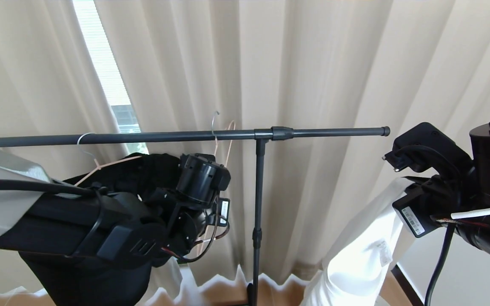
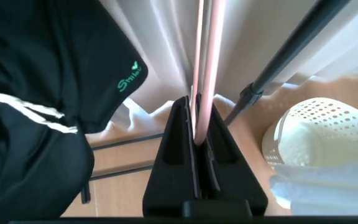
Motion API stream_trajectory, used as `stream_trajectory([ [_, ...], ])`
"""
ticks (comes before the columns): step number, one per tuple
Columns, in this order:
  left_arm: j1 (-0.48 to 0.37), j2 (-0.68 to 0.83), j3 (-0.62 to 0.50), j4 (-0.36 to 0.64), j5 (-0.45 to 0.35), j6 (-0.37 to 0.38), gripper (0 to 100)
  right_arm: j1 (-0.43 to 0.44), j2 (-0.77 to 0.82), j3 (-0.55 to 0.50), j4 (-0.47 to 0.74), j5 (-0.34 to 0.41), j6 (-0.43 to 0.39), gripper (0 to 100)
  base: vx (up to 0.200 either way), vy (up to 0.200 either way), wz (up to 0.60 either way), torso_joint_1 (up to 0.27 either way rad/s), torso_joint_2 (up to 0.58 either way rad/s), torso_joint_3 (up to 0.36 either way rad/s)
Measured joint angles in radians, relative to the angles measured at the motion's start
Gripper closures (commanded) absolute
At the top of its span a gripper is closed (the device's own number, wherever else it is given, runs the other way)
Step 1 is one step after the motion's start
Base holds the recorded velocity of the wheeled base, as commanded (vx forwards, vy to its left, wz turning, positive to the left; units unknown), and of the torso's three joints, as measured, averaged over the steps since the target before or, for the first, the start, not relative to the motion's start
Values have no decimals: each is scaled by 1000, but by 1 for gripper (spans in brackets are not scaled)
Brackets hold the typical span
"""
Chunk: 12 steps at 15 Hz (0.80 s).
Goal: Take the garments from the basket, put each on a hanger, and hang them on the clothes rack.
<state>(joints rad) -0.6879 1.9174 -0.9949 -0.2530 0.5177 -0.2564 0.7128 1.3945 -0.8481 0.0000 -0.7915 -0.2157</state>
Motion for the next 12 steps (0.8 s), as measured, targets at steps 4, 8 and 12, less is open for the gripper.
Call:
stream_trajectory([
  [4,0,-134,160,-1,-4,96,100,0,3,0,0,0,0,100,0,0,0,0,0,0],
  [8,-1,-268,319,-4,-10,154,100,0,4,0,0,0,0,100,0,0,0,0,0,0],
  [12,-6,-401,477,-8,-20,179,100,0,4,0,0,0,0,100,0,0,0,0,0,0],
])
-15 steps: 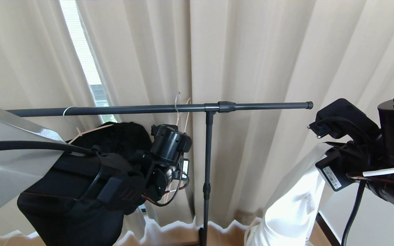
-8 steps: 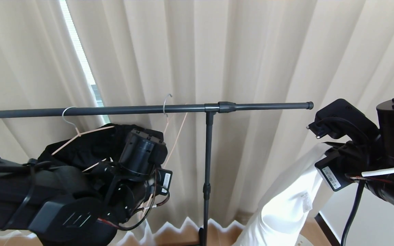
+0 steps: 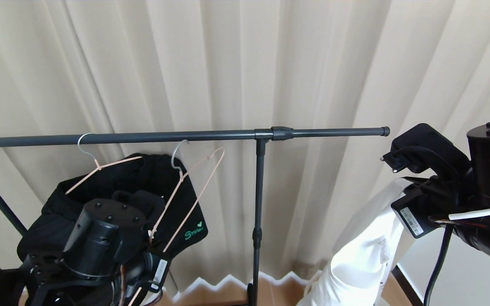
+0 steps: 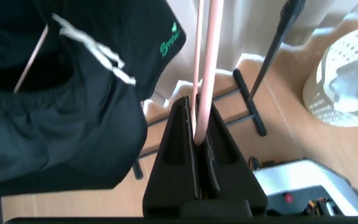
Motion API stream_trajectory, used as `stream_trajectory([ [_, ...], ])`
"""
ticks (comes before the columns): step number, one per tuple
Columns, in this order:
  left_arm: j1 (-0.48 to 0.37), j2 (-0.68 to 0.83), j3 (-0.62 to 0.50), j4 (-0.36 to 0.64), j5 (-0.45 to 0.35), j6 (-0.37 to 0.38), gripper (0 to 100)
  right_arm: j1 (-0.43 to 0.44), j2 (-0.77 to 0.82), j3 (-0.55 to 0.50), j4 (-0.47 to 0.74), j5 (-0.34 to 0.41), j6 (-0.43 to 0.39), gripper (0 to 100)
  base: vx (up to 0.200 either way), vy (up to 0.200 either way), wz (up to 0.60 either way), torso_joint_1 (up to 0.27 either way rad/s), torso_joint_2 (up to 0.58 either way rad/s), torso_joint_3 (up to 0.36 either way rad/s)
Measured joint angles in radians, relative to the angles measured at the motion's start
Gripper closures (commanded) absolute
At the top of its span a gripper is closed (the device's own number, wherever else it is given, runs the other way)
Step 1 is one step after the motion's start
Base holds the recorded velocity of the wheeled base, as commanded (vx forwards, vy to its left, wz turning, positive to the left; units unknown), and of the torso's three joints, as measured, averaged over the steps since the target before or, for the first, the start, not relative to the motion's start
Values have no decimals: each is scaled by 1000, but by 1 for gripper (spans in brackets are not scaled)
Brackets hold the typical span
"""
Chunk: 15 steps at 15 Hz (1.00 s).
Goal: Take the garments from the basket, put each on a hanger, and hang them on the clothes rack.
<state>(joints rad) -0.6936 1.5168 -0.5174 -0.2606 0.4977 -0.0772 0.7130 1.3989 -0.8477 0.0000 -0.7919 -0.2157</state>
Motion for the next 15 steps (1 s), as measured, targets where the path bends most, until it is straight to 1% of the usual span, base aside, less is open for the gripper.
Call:
stream_trajectory([
  [3,0,-85,97,-1,-2,1,100,10,-5,1,0,-3,1,100,0,0,0,0,0,0],
  [6,-13,-170,183,-1,-2,2,100,15,-60,18,7,-11,0,100,0,0,0,0,0,0],
  [7,-19,-196,211,-1,-1,2,100,15,-86,33,10,-13,-2,100,-200,0,0,2,-2,7],
  [10,-25,-236,250,-16,-2,0,100,14,-118,49,7,-12,-4,100,-200,0,0,10,5,4],
  [12,-28,-241,257,-45,-3,2,100,14,-113,50,0,-13,-1,100,-200,200,0,-12,-2,2],
  [15,-29,-243,266,-45,-3,2,100,13,-106,51,0,-11,0,100,0,200,0,-2,2,1],
])
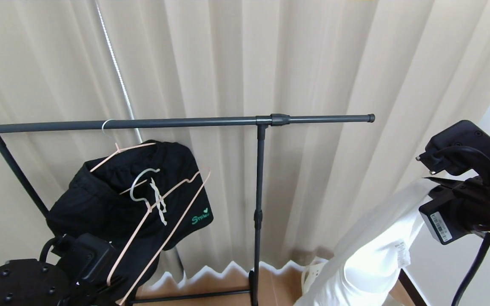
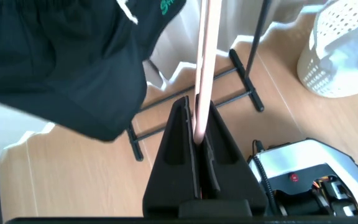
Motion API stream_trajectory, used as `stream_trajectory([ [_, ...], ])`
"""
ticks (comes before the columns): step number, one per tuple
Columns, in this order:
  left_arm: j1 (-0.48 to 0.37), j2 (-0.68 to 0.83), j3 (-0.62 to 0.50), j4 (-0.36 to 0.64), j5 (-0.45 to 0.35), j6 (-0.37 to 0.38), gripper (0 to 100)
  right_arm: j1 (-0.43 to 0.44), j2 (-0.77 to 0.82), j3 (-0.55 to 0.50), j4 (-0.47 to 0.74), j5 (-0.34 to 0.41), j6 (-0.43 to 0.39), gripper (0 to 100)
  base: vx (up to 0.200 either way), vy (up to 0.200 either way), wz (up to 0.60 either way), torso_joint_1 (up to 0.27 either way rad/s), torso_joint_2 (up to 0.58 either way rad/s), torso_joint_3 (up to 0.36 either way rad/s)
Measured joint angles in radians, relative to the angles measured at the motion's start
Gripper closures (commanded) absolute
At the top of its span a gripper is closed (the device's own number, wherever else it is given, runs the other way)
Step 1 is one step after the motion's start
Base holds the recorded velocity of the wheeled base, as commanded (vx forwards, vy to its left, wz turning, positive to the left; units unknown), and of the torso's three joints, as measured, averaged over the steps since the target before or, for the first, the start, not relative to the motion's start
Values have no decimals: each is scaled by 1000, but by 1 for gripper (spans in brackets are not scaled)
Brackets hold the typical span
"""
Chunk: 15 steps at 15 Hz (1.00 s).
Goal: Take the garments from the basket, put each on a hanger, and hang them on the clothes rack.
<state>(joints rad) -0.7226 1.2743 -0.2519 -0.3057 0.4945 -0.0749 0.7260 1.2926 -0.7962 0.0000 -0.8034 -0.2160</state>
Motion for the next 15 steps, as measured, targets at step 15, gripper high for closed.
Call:
stream_trajectory([
  [15,-45,-11,76,-159,-18,121,100,7,18,12,-4,11,4,100,0,0,120,0,1,0],
])
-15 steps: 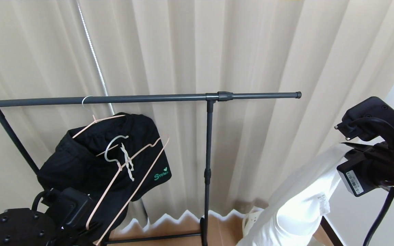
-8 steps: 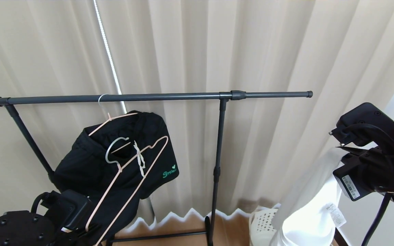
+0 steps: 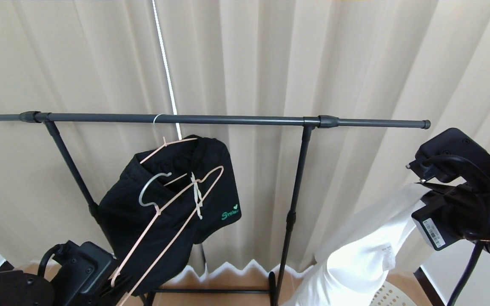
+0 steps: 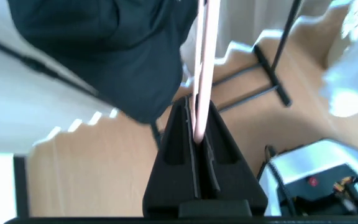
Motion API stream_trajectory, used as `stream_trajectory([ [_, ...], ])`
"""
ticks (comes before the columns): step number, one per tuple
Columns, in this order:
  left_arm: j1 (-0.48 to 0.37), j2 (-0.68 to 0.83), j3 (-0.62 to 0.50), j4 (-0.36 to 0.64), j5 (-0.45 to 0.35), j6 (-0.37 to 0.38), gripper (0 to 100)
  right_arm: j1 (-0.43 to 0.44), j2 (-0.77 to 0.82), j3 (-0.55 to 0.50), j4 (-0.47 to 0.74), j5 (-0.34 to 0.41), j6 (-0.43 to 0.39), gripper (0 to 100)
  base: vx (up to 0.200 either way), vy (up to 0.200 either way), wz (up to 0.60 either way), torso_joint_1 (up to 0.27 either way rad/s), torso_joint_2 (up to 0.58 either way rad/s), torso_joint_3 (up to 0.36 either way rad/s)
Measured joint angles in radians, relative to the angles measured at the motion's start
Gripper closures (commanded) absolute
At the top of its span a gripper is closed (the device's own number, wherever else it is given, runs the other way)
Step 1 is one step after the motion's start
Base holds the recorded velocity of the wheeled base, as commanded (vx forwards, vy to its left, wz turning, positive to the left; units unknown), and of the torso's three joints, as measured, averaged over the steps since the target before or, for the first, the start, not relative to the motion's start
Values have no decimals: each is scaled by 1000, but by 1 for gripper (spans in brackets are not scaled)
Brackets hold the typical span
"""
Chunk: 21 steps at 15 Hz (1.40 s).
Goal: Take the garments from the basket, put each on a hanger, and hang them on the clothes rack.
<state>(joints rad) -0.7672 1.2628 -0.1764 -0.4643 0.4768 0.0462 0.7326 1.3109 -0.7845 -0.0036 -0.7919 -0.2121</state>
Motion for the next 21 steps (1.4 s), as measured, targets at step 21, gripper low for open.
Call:
stream_trajectory([
  [21,-9,-192,77,-24,-569,24,100,-1,209,-1,-296,-31,91,100,0,0,0,0,0,0],
])
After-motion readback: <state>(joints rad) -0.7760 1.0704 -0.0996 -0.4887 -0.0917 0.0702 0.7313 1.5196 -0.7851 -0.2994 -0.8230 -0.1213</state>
